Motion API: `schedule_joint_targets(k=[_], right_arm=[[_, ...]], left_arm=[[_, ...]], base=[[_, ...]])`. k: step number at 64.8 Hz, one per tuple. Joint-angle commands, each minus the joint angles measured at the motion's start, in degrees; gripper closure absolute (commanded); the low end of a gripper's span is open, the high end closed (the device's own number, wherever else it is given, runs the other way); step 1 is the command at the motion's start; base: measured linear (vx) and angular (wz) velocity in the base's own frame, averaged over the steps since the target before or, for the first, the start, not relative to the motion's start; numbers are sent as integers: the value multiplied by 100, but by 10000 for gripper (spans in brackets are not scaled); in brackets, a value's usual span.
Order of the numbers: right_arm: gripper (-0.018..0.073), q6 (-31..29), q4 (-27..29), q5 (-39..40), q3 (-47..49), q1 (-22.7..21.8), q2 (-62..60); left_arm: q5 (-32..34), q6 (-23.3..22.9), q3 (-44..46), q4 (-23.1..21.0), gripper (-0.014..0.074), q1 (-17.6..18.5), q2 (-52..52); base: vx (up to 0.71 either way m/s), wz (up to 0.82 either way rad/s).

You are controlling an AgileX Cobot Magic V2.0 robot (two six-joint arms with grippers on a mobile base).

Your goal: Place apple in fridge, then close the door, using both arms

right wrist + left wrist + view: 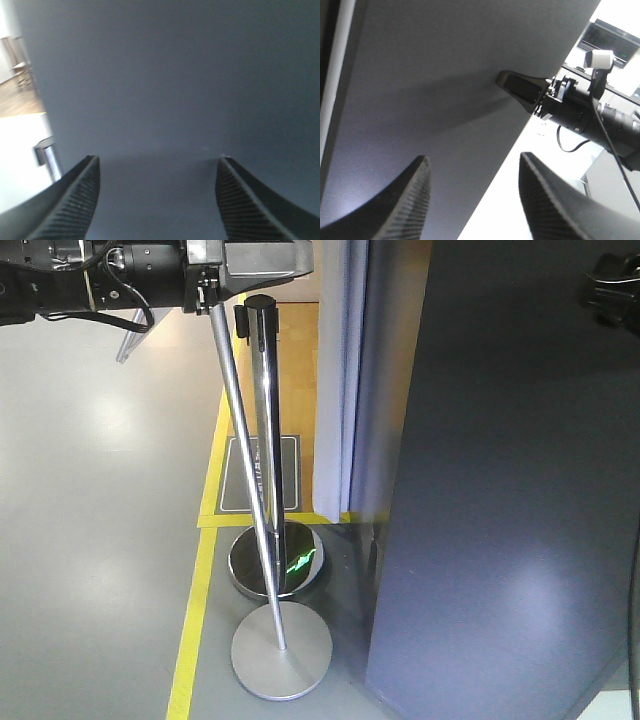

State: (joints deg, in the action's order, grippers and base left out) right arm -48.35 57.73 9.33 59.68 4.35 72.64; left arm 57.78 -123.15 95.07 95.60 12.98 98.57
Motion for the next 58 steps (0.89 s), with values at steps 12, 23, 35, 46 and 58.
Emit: schedule_joint_targets(k=[12,23,35,46,58], right_arm=[[76,-68,-44,836,213,-31,259],[76,-146,-58,937,364,-31,535],[76,-254,-58,887,916,-31,931],[76,-511,-44,789,1511,-31,1386],[76,-717,-19,751,1981,-66,1838]], left_arm=[[-186,-9,176,-256,218,4,-302],[-188,-9,176,-96,218,4,-302],[-213,-9,176,-104,218,4,-302],[-287,-9,176,-99,218,4,-302],[-440,-9,176,-79,218,-8,-302]], base=[[0,0],[0,0],[0,0],[0,0],[0,0]])
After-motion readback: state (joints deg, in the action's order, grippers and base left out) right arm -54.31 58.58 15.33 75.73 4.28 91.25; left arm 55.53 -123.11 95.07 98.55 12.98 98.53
